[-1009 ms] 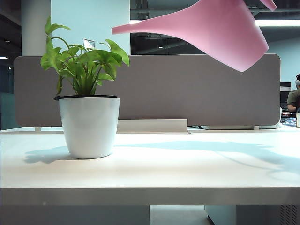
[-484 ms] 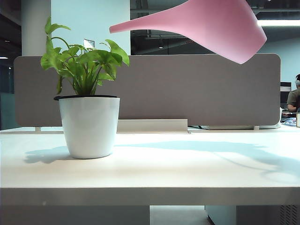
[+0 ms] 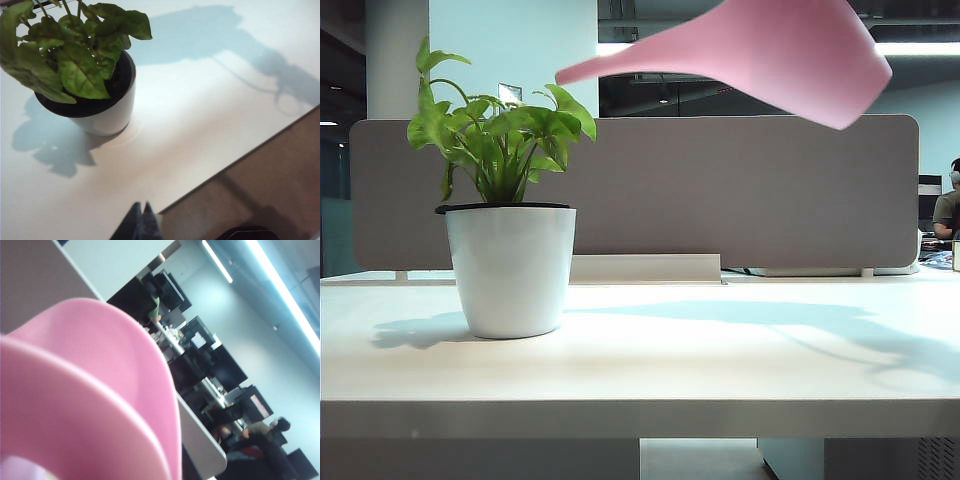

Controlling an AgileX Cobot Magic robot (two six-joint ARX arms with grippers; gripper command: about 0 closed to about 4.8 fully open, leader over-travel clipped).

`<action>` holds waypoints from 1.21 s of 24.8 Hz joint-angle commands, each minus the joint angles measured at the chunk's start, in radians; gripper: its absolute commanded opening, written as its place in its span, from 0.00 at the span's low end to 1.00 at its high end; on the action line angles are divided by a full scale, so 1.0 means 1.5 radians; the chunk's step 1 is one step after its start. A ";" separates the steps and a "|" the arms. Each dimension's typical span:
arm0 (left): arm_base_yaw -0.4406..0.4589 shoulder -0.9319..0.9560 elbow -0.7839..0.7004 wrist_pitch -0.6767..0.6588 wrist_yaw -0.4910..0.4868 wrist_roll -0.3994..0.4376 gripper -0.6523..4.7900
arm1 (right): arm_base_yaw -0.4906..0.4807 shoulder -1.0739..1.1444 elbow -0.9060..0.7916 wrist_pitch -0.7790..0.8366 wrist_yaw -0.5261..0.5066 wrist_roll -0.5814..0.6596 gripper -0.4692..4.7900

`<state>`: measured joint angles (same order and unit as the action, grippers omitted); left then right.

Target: Pick up the watering can from the table, water the potted plant, and put the can back.

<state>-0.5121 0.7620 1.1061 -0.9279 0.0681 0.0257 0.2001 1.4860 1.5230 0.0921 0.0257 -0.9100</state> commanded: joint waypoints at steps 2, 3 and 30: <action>0.001 -0.001 0.002 0.006 0.002 0.000 0.11 | 0.010 -0.012 0.026 0.062 -0.002 -0.004 0.08; 0.001 -0.001 0.002 0.006 0.002 0.000 0.11 | 0.020 -0.012 0.026 0.063 -0.002 -0.024 0.08; 0.001 -0.001 0.002 0.006 0.002 0.000 0.11 | 0.049 -0.012 0.026 0.071 -0.002 -0.115 0.08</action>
<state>-0.5121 0.7620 1.1061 -0.9279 0.0681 0.0257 0.2703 1.4837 1.5452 0.1070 0.0223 -1.0832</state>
